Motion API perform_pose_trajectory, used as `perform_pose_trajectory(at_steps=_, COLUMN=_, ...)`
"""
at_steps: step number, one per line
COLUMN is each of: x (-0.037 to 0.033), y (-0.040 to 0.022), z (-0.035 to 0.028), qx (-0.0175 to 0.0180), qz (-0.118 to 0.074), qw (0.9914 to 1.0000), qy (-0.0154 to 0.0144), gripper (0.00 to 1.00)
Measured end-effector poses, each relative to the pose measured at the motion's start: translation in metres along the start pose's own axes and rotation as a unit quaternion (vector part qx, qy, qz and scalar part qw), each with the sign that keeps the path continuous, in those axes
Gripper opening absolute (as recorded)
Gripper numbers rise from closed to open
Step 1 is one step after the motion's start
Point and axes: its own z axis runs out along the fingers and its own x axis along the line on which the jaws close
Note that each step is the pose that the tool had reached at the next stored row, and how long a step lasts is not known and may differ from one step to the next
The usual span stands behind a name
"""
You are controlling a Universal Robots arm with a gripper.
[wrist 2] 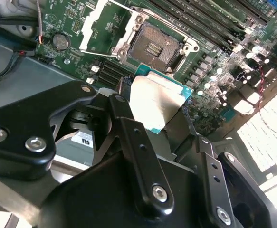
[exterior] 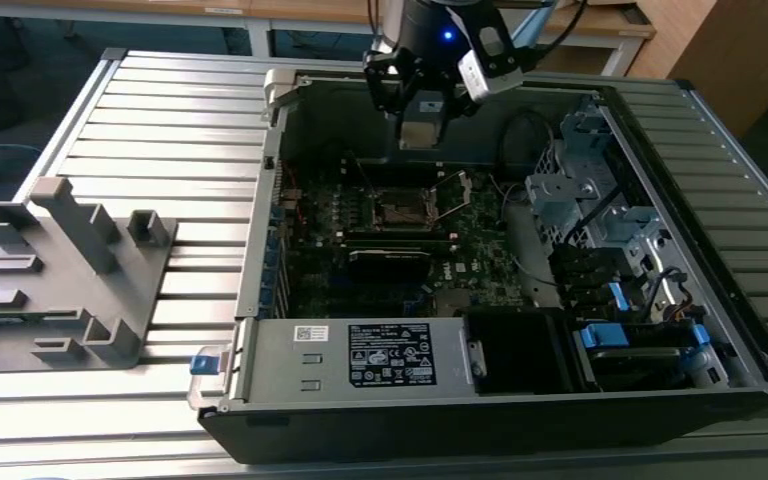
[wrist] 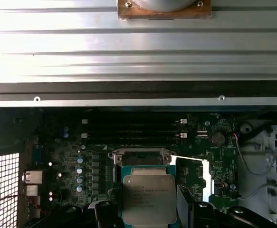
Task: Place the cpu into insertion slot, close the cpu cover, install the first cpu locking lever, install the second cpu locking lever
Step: 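Place the cpu into insertion slot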
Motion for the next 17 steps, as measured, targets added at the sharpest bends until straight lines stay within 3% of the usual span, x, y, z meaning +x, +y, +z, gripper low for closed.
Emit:
perform_pose_trajectory(at_steps=15, x=0.0049, y=-0.0037, z=0.0271, qx=0.0, qz=0.0, qw=1.0, qy=-0.0003, gripper=0.54)
perform_pose_trajectory(at_steps=17, x=0.005, y=-0.0038, z=0.0282, qx=0.0006, qz=-0.001, qw=1.0, qy=-0.0002, gripper=0.54)
